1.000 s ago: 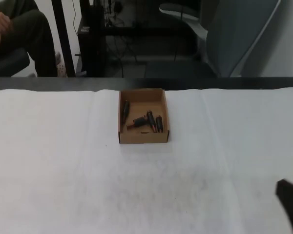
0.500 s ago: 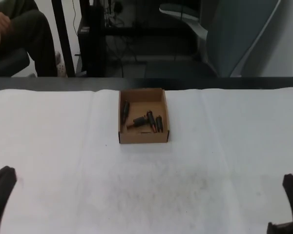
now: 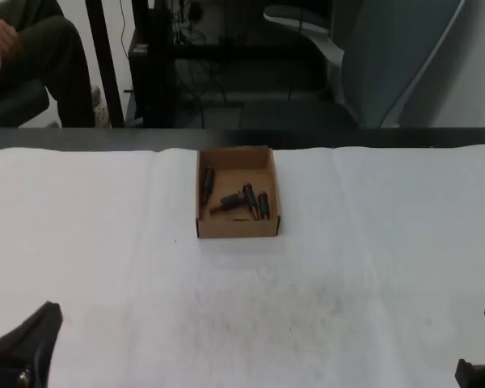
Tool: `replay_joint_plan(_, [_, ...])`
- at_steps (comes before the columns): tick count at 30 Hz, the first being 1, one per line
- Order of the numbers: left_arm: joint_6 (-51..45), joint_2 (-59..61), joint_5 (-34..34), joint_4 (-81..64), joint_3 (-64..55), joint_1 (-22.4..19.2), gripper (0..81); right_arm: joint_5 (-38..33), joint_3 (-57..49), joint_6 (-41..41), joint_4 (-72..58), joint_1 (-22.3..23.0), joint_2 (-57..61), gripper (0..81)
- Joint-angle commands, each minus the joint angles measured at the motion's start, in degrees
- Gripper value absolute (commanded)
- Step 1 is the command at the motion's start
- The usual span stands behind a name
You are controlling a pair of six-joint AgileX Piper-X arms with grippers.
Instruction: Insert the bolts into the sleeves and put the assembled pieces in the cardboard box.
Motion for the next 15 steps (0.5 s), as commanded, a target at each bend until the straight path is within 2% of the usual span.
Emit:
replay_joint_plan(1, [-0.5, 0.2, -2.9, 0.5, -0.4, -0.1, 1.8, 0.1, -0.5, 0.6, -1.1, -0.3, 0.1, 0.6])
replay_joint_plan(15, [-0.5, 0.2, -2.9, 1.4, -0.4, -0.1, 1.8, 0.1, -0.5, 0.6, -1.1, -0.3, 0.1, 0.6])
